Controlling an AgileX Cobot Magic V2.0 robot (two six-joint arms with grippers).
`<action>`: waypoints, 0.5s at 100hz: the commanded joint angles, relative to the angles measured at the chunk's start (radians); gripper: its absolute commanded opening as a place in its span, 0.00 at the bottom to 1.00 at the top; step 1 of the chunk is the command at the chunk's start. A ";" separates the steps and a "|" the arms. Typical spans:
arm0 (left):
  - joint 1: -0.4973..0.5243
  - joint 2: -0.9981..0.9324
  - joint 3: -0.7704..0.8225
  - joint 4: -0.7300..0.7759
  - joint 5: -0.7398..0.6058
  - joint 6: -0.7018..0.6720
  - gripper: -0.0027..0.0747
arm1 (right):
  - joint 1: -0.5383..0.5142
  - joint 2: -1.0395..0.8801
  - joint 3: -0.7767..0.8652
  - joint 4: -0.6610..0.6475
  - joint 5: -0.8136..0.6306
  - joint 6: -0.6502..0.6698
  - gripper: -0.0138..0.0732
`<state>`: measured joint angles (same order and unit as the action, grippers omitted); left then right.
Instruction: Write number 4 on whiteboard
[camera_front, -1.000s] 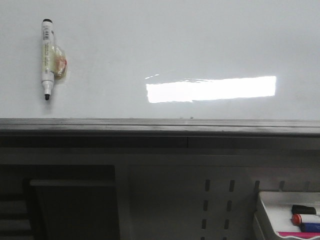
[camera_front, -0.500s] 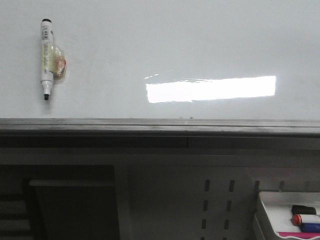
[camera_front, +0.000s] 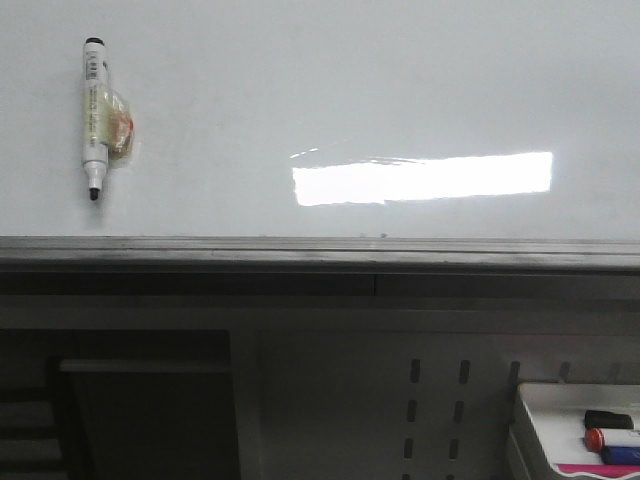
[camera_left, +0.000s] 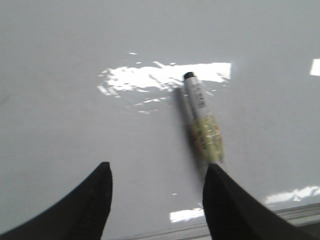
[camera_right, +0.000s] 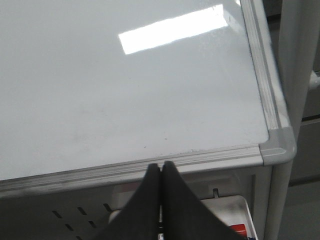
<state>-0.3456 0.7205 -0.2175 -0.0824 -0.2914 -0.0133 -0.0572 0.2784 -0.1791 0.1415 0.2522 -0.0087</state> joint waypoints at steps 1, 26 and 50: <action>-0.085 0.141 -0.077 -0.026 -0.156 -0.009 0.52 | -0.005 0.017 -0.037 0.002 -0.083 0.000 0.08; -0.227 0.454 -0.191 -0.071 -0.275 -0.009 0.52 | -0.005 0.017 -0.037 0.002 -0.083 0.000 0.08; -0.229 0.574 -0.226 -0.158 -0.307 -0.009 0.56 | -0.005 0.017 -0.037 0.002 -0.083 0.000 0.08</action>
<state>-0.5686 1.2929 -0.4112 -0.1862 -0.5029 -0.0133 -0.0572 0.2784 -0.1791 0.1415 0.2517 -0.0087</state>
